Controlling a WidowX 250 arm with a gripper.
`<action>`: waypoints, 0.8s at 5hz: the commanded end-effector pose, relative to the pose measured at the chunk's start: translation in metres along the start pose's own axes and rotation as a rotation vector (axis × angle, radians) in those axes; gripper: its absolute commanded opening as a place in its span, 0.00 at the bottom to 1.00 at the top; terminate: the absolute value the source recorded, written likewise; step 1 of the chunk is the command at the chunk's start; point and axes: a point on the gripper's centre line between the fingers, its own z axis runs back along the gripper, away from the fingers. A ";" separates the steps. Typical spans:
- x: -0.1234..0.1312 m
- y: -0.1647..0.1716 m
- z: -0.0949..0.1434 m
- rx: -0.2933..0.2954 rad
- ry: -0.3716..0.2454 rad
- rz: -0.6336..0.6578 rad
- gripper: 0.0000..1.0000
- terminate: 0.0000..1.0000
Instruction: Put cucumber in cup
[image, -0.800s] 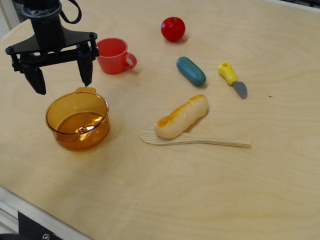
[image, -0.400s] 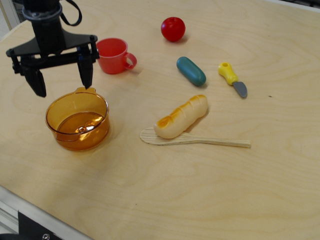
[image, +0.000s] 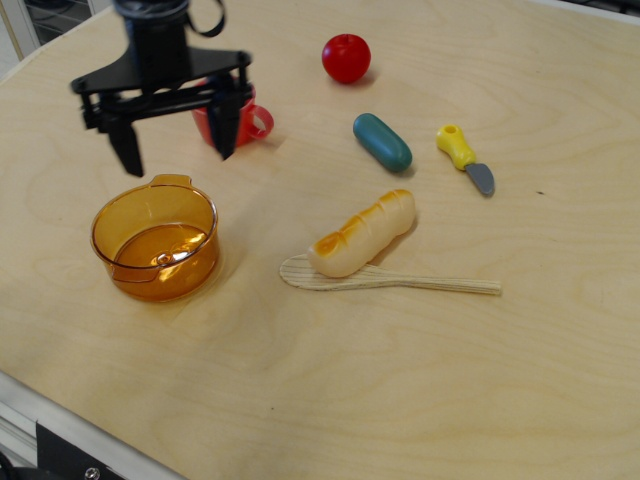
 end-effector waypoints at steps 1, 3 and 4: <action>0.012 -0.063 -0.007 -0.059 -0.019 0.192 1.00 0.00; 0.017 -0.116 -0.018 -0.172 0.052 0.183 1.00 0.00; 0.023 -0.136 -0.025 -0.203 0.069 0.194 1.00 0.00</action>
